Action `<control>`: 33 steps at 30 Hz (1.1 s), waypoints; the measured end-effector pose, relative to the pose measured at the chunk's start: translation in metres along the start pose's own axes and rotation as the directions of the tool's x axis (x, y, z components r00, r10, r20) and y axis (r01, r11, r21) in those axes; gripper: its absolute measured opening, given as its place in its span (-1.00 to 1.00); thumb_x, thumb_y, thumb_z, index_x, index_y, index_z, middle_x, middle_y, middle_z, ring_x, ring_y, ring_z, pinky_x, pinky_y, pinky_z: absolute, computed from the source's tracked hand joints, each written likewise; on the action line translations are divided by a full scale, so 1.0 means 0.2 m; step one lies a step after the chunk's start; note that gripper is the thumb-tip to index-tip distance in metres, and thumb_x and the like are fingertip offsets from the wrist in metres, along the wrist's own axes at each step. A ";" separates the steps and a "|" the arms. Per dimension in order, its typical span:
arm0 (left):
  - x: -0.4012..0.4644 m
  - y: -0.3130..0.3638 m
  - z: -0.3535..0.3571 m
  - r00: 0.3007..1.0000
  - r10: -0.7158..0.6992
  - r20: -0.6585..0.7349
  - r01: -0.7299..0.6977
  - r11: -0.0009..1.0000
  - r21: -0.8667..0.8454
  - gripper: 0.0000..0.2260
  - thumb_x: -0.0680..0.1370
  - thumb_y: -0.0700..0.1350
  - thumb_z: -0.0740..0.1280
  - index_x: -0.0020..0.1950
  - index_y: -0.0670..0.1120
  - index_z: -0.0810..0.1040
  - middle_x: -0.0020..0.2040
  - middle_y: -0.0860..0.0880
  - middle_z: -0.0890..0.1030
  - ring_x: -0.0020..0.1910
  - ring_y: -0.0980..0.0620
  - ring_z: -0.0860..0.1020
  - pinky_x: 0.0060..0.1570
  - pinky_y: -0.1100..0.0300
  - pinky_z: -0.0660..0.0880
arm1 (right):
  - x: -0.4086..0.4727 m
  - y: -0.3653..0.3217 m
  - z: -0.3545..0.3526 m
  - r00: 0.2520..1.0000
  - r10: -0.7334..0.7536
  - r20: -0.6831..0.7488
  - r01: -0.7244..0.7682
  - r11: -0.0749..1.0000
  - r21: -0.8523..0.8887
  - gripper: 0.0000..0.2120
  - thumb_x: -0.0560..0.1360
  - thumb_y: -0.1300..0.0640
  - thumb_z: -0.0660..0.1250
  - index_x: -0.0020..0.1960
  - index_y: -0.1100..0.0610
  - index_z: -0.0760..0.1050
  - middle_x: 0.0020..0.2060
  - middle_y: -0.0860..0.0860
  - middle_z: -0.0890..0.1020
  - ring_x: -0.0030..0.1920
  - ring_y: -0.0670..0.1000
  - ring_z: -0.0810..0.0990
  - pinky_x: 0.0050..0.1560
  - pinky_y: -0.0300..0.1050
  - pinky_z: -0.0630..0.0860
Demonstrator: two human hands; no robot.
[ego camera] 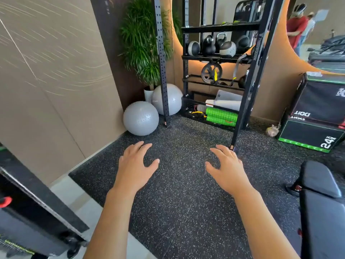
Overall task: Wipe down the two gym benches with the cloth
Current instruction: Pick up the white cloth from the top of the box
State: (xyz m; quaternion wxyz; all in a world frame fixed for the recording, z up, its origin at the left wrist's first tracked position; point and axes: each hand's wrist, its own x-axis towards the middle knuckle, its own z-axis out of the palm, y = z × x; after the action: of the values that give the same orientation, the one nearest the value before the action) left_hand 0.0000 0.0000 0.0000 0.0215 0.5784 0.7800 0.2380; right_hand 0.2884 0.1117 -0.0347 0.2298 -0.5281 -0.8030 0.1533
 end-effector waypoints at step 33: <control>1.54 0.45 0.93 0.934 0.311 0.178 -0.286 0.946 -0.150 -0.45 0.63 0.20 0.29 0.60 0.07 0.37 0.62 0.04 0.32 0.62 -0.01 0.22 0.58 -0.19 0.25 | 1.23 0.73 0.09 0.956 0.290 -0.032 -0.290 0.957 -0.006 -0.38 0.61 -0.21 0.29 0.60 -0.03 0.30 0.60 -0.06 0.26 0.59 0.07 0.20 0.54 0.29 0.18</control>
State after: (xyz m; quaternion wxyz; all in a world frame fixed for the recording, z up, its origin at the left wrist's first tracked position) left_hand 0.0359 0.3657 -0.0549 0.0983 0.7088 0.6608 0.2264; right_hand 0.3097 0.3948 -0.0713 0.2146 -0.6437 -0.7140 0.1729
